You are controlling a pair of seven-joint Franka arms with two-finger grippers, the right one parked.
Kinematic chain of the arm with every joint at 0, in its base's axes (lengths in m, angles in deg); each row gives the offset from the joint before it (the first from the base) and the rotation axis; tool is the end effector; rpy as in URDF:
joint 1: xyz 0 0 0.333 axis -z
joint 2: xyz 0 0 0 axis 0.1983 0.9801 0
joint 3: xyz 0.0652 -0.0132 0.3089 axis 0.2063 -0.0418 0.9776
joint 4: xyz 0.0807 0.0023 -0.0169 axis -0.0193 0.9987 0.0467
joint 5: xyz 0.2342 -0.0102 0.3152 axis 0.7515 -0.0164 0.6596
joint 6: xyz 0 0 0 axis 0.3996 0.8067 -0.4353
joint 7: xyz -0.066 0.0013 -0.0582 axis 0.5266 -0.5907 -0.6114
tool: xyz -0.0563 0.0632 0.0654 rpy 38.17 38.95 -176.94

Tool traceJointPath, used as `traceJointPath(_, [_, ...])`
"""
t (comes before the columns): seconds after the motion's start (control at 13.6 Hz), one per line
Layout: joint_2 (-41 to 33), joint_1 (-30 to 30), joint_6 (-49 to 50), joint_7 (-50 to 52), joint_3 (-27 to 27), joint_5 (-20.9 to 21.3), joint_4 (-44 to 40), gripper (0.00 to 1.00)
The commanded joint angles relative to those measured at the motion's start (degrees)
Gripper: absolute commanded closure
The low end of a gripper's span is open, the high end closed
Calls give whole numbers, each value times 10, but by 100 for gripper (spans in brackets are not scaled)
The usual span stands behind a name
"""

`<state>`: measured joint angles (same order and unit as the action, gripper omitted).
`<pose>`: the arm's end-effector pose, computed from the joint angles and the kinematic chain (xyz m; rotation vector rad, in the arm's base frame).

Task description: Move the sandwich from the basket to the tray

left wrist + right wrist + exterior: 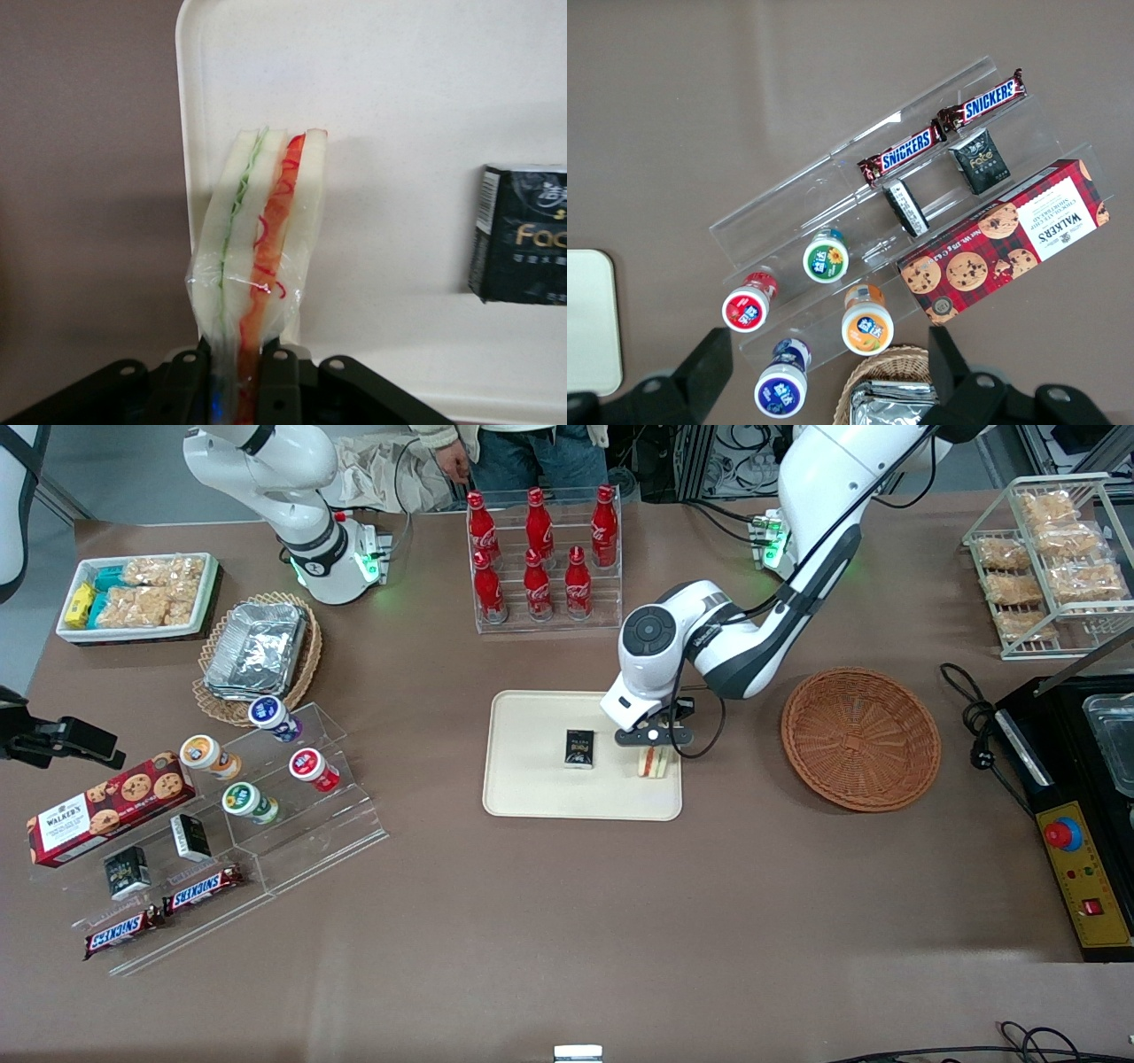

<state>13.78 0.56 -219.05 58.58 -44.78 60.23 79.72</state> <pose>0.4286 -0.3926 0.2393 -3.0141 0.0673 0.0990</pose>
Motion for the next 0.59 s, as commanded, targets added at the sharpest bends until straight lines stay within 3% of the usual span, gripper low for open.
traceJointPath(0.0, [10, 3, -6, 20, 1, 19, -6, 100])
traceJointPath(0.37, [16, 0, -6, 19, 1, 25, -9, 100])
traceJointPath(0.51, [21, -3, -6, 9, 1, 26, -14, 18])
